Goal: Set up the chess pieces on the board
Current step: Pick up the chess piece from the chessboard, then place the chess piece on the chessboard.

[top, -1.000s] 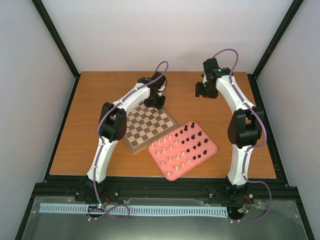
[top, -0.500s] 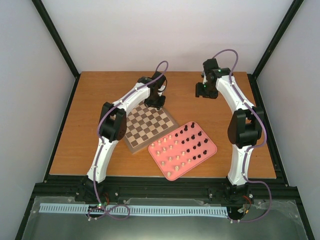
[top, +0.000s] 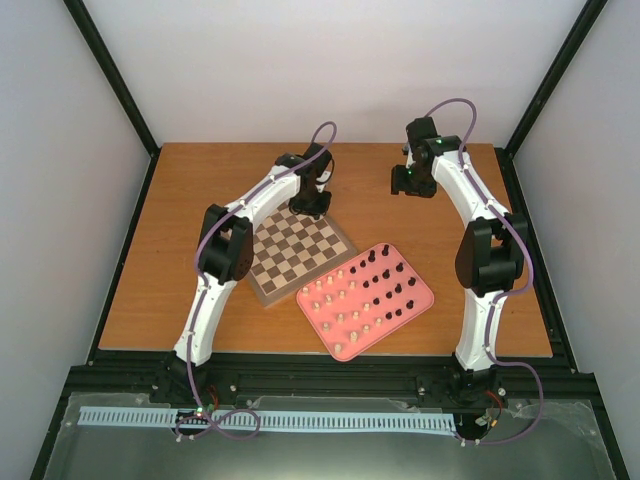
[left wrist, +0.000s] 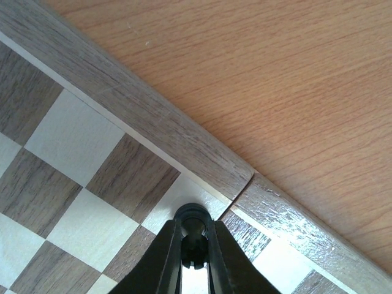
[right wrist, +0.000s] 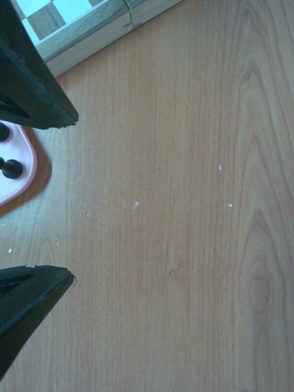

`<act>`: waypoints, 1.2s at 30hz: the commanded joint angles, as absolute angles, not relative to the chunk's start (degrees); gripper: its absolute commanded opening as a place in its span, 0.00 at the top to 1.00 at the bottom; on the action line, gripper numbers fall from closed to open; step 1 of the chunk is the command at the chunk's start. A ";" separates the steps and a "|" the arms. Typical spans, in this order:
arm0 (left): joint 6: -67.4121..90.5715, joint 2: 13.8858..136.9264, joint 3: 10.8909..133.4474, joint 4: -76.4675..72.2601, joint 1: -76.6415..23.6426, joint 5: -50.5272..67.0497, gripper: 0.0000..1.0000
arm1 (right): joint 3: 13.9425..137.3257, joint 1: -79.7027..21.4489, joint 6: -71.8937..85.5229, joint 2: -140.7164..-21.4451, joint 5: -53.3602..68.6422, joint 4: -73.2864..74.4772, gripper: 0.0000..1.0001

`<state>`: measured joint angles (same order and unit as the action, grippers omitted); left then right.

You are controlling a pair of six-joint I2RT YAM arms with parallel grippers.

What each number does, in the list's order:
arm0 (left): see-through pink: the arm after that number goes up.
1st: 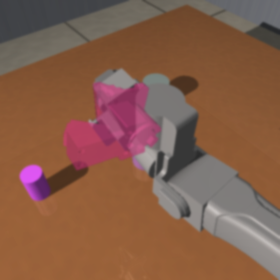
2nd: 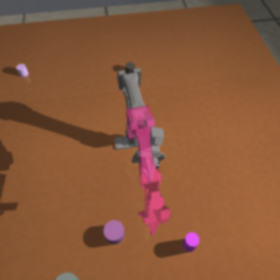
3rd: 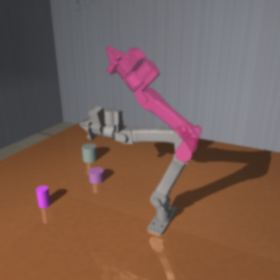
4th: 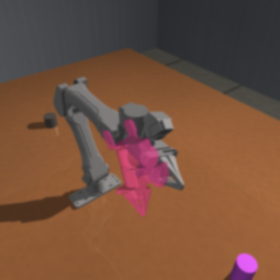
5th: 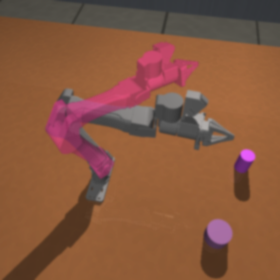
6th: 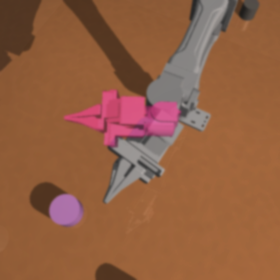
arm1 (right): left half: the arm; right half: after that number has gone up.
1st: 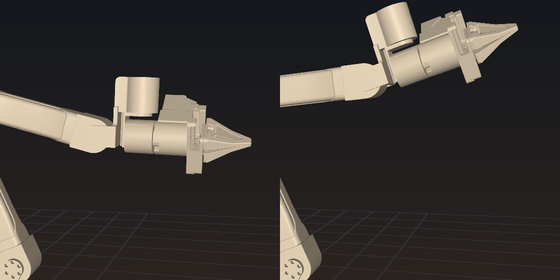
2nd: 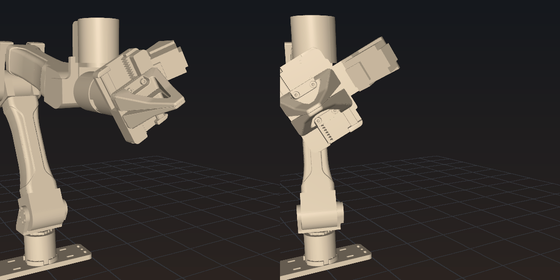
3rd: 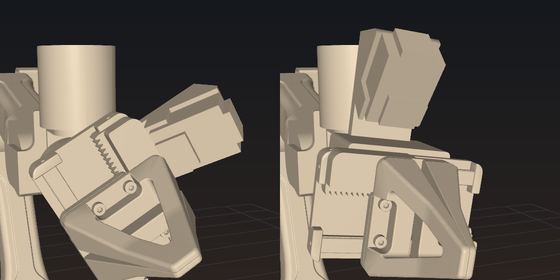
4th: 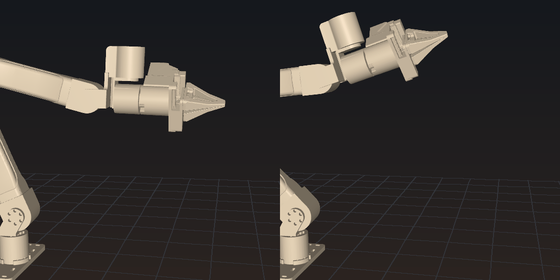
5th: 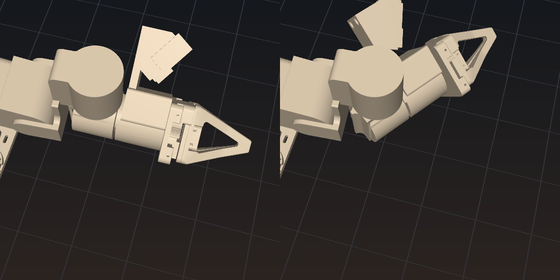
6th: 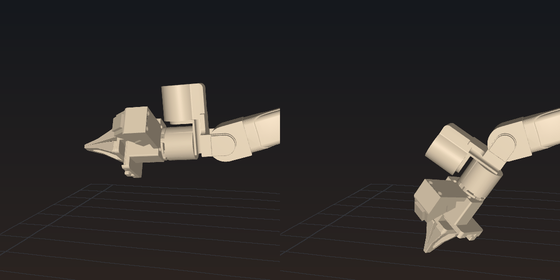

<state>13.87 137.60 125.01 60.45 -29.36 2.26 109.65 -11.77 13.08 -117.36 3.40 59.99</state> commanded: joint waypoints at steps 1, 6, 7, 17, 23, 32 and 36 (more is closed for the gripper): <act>13.80 138.80 127.82 60.56 -29.09 2.97 0.89 | 109.00 -11.25 12.91 -117.43 2.40 60.14 0.38; 13.37 139.15 129.28 61.44 -29.09 1.73 0.90 | 109.05 -11.23 12.87 -117.52 2.35 60.12 0.38; 13.23 139.28 129.74 61.70 -29.05 1.23 0.90 | 109.08 -11.25 12.91 -117.50 2.37 60.15 0.38; 12.72 141.14 134.65 63.21 -25.86 -2.58 0.89 | 110.01 -10.90 12.65 -117.62 2.16 60.47 0.38; 13.18 142.12 135.64 61.92 -22.77 -3.51 0.89 | 109.70 -10.90 12.48 -117.35 2.02 60.90 0.39; 13.43 145.06 139.74 60.13 -21.97 -1.07 0.89 | 109.99 -10.90 12.48 -117.60 1.23 61.58 0.39; 14.01 145.27 139.82 59.37 -21.98 0.97 0.89 | 110.03 -10.89 12.44 -117.77 0.88 61.91 0.39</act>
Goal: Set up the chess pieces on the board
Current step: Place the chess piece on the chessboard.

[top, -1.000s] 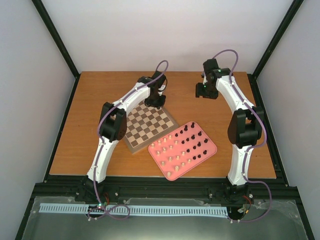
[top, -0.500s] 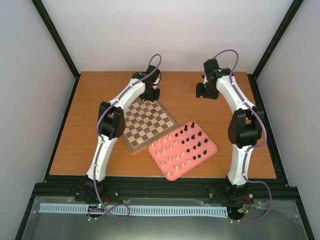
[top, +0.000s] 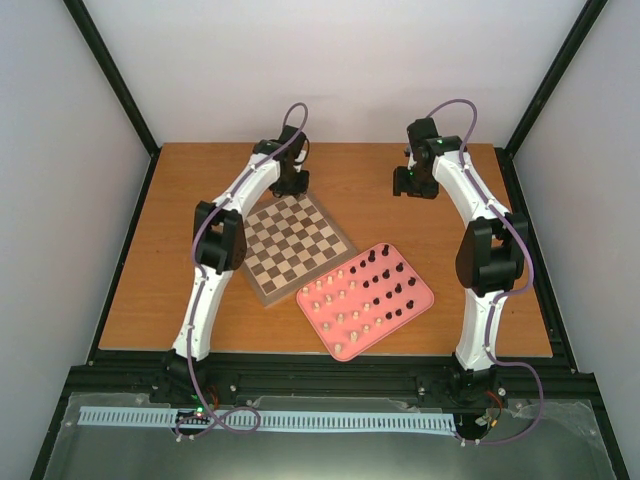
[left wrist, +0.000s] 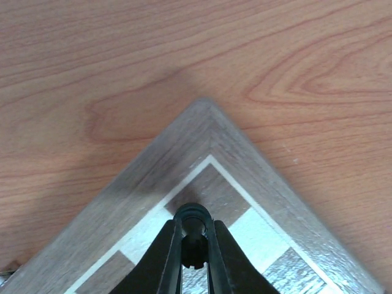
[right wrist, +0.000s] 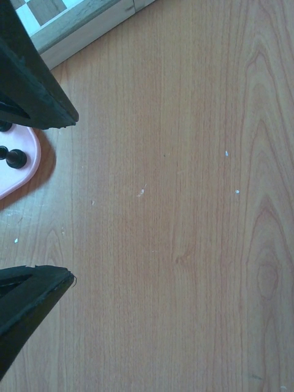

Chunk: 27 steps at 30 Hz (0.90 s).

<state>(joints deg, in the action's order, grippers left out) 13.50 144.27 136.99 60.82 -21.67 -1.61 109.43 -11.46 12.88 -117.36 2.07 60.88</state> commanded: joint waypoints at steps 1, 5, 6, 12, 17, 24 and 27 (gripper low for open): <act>14.20 145.30 139.83 59.35 -21.97 1.50 0.89 | 109.98 -10.90 12.47 -117.77 0.82 61.93 0.39; 14.67 145.65 139.66 59.57 -21.97 2.46 0.89 | 110.01 -10.90 12.49 -118.08 1.09 61.94 0.39; 14.63 145.76 139.61 59.51 -21.97 2.52 0.88 | 109.99 -10.89 12.56 -118.12 1.20 61.85 0.39; 14.85 146.20 139.79 59.22 -21.97 1.77 0.84 | 109.91 -10.88 12.22 -118.26 1.05 61.92 0.38; 14.90 146.33 139.92 59.19 -21.97 1.34 0.84 | 109.94 -10.81 12.22 -118.52 1.26 61.86 0.38; 14.94 146.55 140.09 59.06 -21.98 0.82 0.80 | 110.02 -10.81 12.22 -118.83 1.41 61.89 0.38; 15.01 146.66 140.09 59.06 -21.98 1.29 0.77 | 109.98 -10.77 12.22 -118.83 1.45 61.88 0.38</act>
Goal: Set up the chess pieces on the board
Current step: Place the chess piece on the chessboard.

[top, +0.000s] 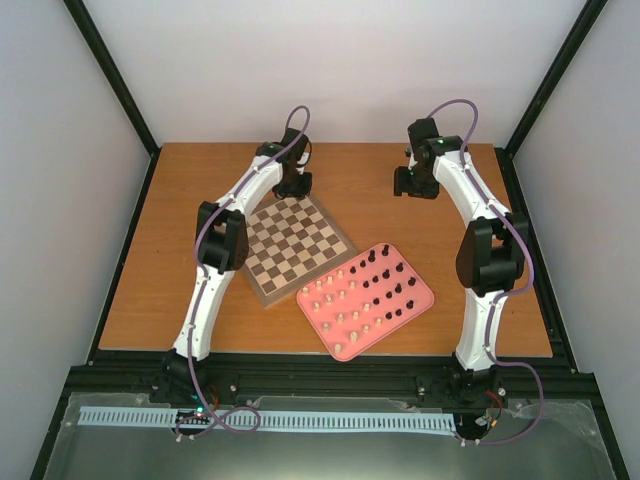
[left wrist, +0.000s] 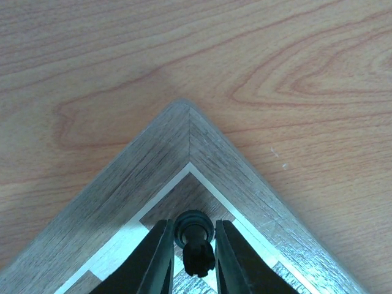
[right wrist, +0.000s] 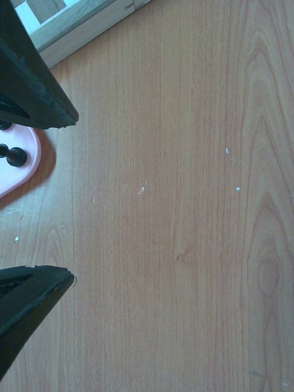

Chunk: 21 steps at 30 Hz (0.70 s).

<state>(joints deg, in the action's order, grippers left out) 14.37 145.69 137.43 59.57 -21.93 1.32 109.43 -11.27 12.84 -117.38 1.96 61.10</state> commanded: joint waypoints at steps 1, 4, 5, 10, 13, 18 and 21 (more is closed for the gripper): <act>15.03 146.61 140.10 59.12 -22.00 1.36 0.77 | 109.95 -10.76 12.22 -118.83 1.51 61.89 0.38; 14.94 146.46 140.10 59.07 -21.97 1.19 0.73 | 109.95 -10.81 12.28 -118.89 1.69 61.96 0.38; 14.81 146.46 140.10 59.00 -22.04 1.08 0.71 | 109.94 -10.81 12.35 -118.90 1.75 61.90 0.38; 14.77 146.50 140.02 59.16 -21.97 0.97 0.69 | 110.06 -10.81 12.19 -119.00 1.93 61.97 0.38; 14.72 146.47 140.01 59.24 -21.97 0.97 0.69 | 110.14 -10.81 12.17 -119.00 1.89 62.04 0.38; 14.07 145.89 139.88 59.33 -21.97 1.45 0.63 | 110.12 -10.81 12.27 -118.60 1.76 62.01 0.37; 13.49 144.85 139.60 59.34 -21.97 1.49 0.53 | 110.16 -10.81 12.38 -118.25 1.76 61.81 0.36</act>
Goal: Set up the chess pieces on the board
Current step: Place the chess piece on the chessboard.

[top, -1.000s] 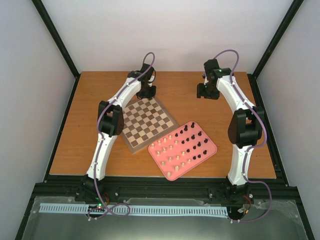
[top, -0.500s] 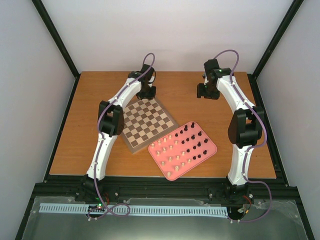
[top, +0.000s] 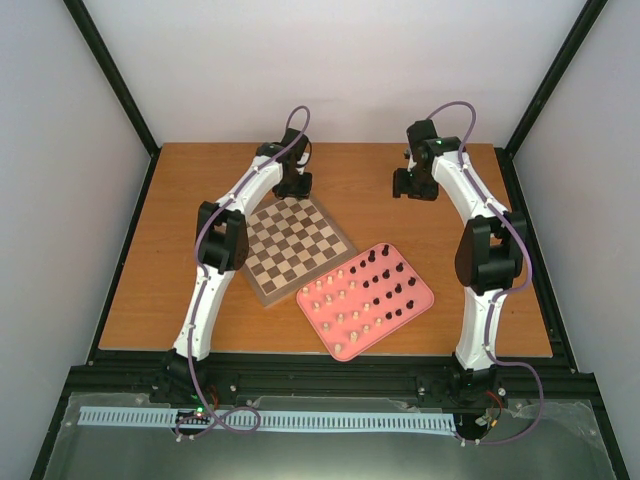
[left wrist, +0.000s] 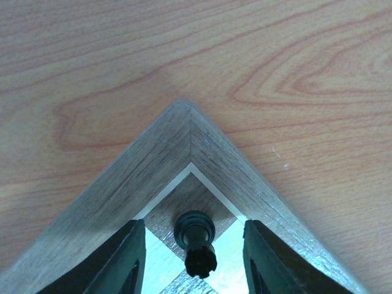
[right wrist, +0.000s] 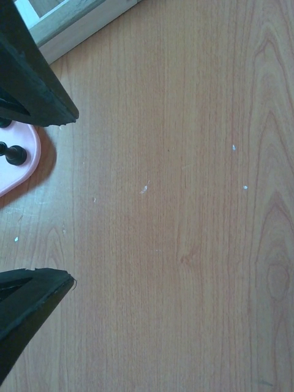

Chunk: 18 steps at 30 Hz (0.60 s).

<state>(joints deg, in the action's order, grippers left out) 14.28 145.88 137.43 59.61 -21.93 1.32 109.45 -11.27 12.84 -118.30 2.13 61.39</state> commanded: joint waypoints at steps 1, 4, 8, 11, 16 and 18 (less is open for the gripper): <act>13.20 144.46 139.43 59.39 -21.99 1.54 0.48 | 110.16 -10.81 12.39 -118.14 1.71 61.84 0.36; 12.78 143.32 139.02 59.75 -21.97 1.33 0.38 | 110.09 -10.81 12.40 -117.83 1.78 62.00 0.36; 12.09 140.79 138.08 60.81 -22.02 1.60 0.32 | 108.67 -10.81 12.30 -116.17 0.67 62.54 0.35; 11.68 137.36 136.06 61.23 -21.97 1.43 0.28 | 105.05 -10.85 12.50 -112.56 -0.01 62.65 0.31; 11.01 130.13 131.57 62.40 -21.97 0.26 0.23 | 91.56 -10.98 13.53 -102.82 0.22 63.53 0.28; 11.03 126.93 128.39 62.72 -22.02 0.05 0.22 | 85.80 -11.07 14.27 -98.05 -0.07 63.83 0.28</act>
